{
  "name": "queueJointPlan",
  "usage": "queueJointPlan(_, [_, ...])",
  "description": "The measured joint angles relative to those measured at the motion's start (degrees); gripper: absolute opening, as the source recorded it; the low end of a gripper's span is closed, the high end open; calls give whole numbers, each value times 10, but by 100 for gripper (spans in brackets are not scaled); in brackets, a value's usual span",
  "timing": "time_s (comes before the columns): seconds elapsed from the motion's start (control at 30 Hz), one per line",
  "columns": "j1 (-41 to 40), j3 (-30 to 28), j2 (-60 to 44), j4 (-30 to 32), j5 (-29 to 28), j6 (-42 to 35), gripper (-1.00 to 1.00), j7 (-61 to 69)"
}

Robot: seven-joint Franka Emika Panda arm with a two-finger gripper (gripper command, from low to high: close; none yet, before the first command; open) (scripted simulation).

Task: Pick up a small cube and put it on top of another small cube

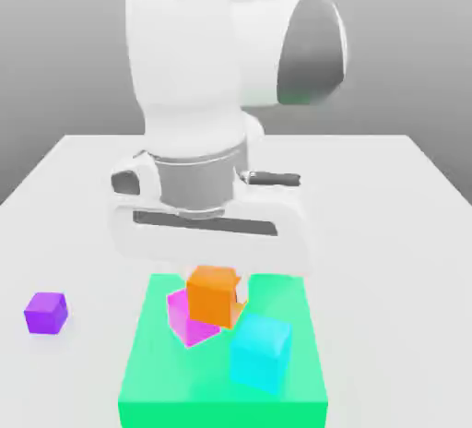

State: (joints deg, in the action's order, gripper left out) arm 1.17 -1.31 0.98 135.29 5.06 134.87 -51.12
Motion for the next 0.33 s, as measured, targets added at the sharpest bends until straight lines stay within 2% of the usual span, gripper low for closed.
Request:
queueJointPlan(0.1, [23,8,12,1,-37,-18,-100,40])
queueJointPlan(0.2, [42,3,-23,15,-46,32,-100,53])
queueJointPlan(0.23, [39,1,-38,21,-46,53,100,54])
queueJointPlan(0.33, [37,1,-38,21,-46,53,100,54])
